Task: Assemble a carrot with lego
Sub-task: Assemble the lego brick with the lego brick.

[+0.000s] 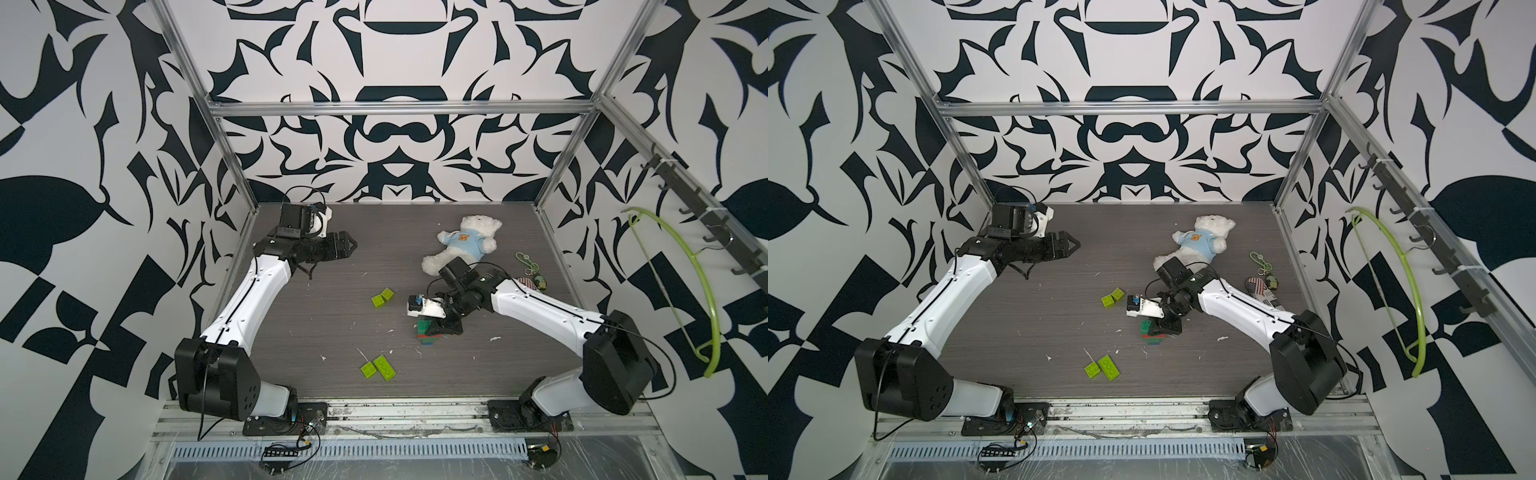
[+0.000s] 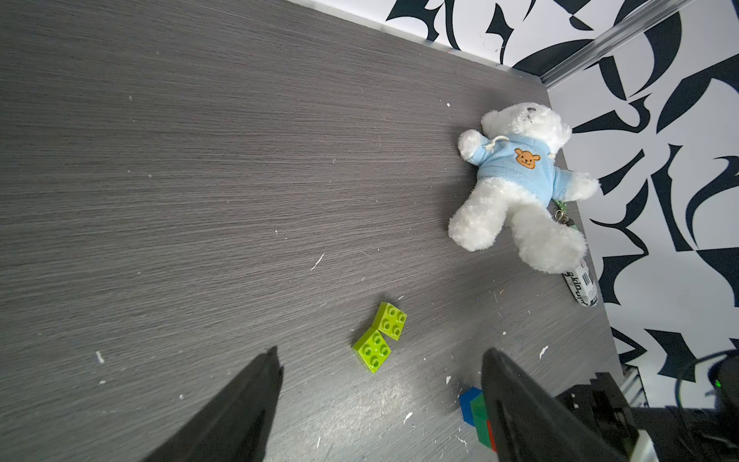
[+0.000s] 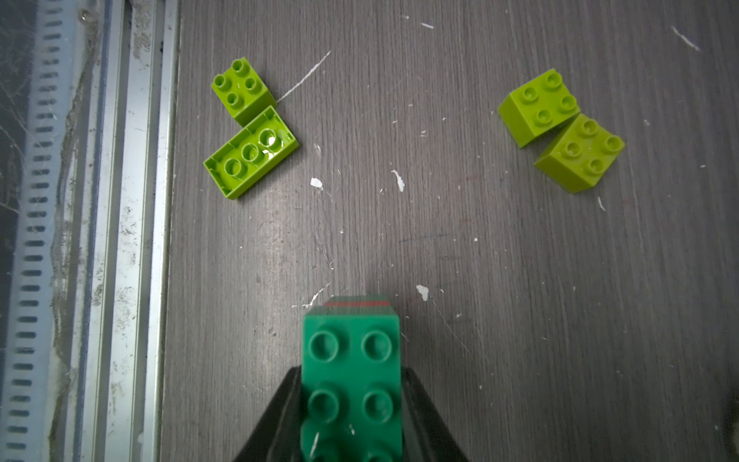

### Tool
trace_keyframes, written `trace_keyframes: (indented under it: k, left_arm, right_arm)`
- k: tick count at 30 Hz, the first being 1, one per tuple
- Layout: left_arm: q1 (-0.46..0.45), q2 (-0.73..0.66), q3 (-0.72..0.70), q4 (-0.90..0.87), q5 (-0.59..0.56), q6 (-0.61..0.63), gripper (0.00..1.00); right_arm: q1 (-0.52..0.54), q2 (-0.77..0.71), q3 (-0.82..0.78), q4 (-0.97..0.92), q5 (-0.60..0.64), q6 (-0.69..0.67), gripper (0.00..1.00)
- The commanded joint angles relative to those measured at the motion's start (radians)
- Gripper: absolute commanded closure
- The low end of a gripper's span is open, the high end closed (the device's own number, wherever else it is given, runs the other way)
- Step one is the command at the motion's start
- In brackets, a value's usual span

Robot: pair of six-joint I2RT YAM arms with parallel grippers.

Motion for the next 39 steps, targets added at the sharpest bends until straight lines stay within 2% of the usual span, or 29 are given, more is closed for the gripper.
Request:
trace_keyframes:
  k: [1,12,30,34,39]
  left_arm:
    - [-0.004,0.007,-0.008,-0.013,0.026,0.013,0.14]
    - [-0.004,0.004,-0.008,-0.014,0.027,0.012,0.14]
    - [-0.004,0.002,-0.005,-0.015,0.039,0.007,0.14]
    - [-0.005,0.001,-0.003,-0.014,0.041,0.007,0.18]
    - [-0.004,-0.001,-0.005,-0.014,0.04,0.007,0.18]
  right_arm:
    - [-0.004,-0.031,0.014,-0.015,0.007,-0.002,0.71]
    - [-0.003,-0.026,-0.009,-0.009,0.004,-0.023,0.72]
    - [-0.004,-0.019,-0.111,0.038,0.059,0.026,0.72]
    - [-0.004,-0.001,-0.108,0.008,0.082,0.023,0.72]
    - [-0.003,0.015,-0.103,-0.051,0.126,0.03,0.73]
